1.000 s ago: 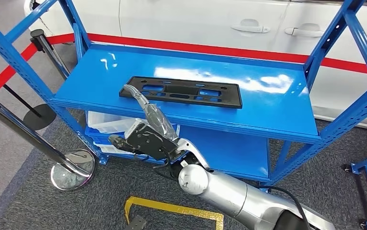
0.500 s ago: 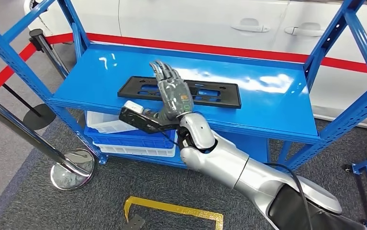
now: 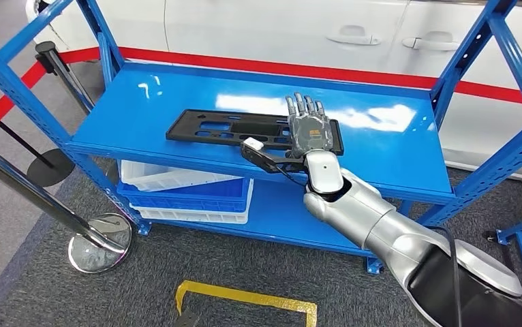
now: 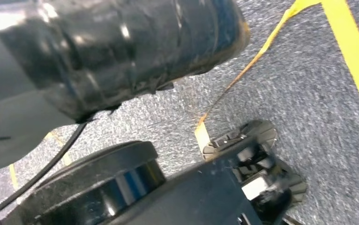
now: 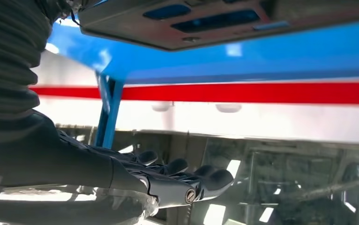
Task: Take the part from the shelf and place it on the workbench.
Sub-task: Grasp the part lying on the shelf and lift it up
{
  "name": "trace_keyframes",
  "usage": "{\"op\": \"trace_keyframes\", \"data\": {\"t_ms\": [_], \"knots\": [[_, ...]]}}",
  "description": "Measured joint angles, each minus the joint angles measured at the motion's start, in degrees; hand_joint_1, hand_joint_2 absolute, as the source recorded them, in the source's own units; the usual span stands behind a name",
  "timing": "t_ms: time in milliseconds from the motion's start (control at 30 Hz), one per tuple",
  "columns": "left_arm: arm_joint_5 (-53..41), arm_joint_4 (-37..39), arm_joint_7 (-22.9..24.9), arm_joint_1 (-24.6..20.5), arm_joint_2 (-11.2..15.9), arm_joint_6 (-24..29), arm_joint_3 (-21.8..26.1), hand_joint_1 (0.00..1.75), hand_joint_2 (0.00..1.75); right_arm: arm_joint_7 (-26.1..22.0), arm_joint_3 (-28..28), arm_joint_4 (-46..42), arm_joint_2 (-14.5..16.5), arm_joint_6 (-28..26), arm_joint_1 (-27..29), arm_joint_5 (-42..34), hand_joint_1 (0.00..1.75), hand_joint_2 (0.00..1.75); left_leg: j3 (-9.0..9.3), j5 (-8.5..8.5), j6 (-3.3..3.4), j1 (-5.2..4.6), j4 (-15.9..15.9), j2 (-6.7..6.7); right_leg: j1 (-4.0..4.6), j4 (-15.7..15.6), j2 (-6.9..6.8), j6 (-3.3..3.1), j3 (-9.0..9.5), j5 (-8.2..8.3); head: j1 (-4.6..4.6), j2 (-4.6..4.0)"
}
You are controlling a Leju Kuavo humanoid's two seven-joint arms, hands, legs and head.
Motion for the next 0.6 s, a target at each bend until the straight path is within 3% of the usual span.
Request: {"op": "trace_keyframes", "data": {"t_ms": [67,100,167,233,267,300,333,400,533,600], "knots": [[-0.2,0.0,-0.1,0.1,0.0,0.0,0.0,0.0,0.0,0.6,0.0,0.4,-1.2,1.9,0.0,1.0,0.0,1.75,0.56,0.37,0.5,0.28,-0.9,0.07,0.05,0.9,-0.09,0.56,-0.32,-0.77,0.16,0.0],[-0.3,0.0,-0.1,0.2,0.0,0.1,0.0,0.0,0.0,0.8,0.0,0.5,-1.9,2.8,0.1,1.5,0.0,1.75,0.89,0.54,0.84,0.41,-1.4,0.11,0.1,2.8,-0.14,0.76,-1.17,-1.94,0.33,0.0],[-0.4,0.0,-0.4,0.5,0.0,0.0,0.0,0.0,0.0,1.0,0.0,1.0,-3.3,3.9,0.6,2.1,0.0,1.75,1.23,0.55,1.34,0.39,-1.7,0.14,0.09,9.5,-0.22,0.95,-4.37,-5.12,0.57,0.0],[-0.1,0.1,-1.0,1.2,0.1,-0.1,0.0,0.0,0.0,1.1,0.0,1.2,-4.8,4.4,2.0,2.4,0.0,1.75,1.29,0.35,1.64,0.34,-1.5,0.1,0.0,14.7,-0.24,1.11,-7.16,-6.44,0.62,0.0],[-0.1,0.1,-1.3,1.6,0.2,-0.3,0.0,0.0,0.0,1.1,0.0,1.3,-5.6,4.6,2.8,2.5,0.0,1.75,1.3,0.21,1.67,0.35,-1.3,0.02,-0.09,14.6,-0.26,1.18,-7.29,-5.66,0.66,0.0],[-0.2,0.1,-1.5,2.0,0.3,-0.6,0.0,0.0,0.0,1.1,0.0,1.3,-6.4,4.7,3.5,2.7,0.0,1.75,1.3,0.02,1.62,0.36,-1.0,-0.07,-0.2,12.4,-0.29,1.24,-6.35,-3.98,0.68,0.0],[-0.4,0.1,-1.6,2.4,0.4,-0.8,0.0,0.0,0.0,1.1,0.0,1.4,-7.0,4.9,3.9,2.8,0.0,1.75,1.28,-0.25,1.49,0.38,-0.7,-0.14,-0.34,8.8,-0.34,1.28,-4.7,-2.0,0.71,0.0],[-1.0,0.1,-1.6,2.7,0.6,-1.1,0.0,0.0,0.0,1.1,-0.1,1.4,-8.0,5.1,4.3,3.1,0.0,1.75,1.02,-0.91,0.96,0.22,0.3,-0.18,-0.38,2.9,-0.36,1.12,-1.74,0.06,0.69,0.0],[-1.2,0.1,-1.4,2.7,0.9,-1.3,0.0,0.0,0.0,1.1,-1.0,1.3,-9.2,5.4,5.6,3.6,0.0,1.75,0.79,-1.39,0.23,0.06,0.9,-0.11,-0.13,1.1,-0.19,0.2,-0.79,0.12,0.67,0.0],[-1.3,0.1,-1.3,2.8,1.0,-1.3,0.0,0.0,0.0,1.1,-1.8,1.0,-9.7,5.4,6.0,3.6,0.0,1.75,0.09,-2.73,-0.29,0.17,2.8,0.0,-0.36,1.0,-0.22,-0.33,-0.65,0.2,0.52,0.0]]}}
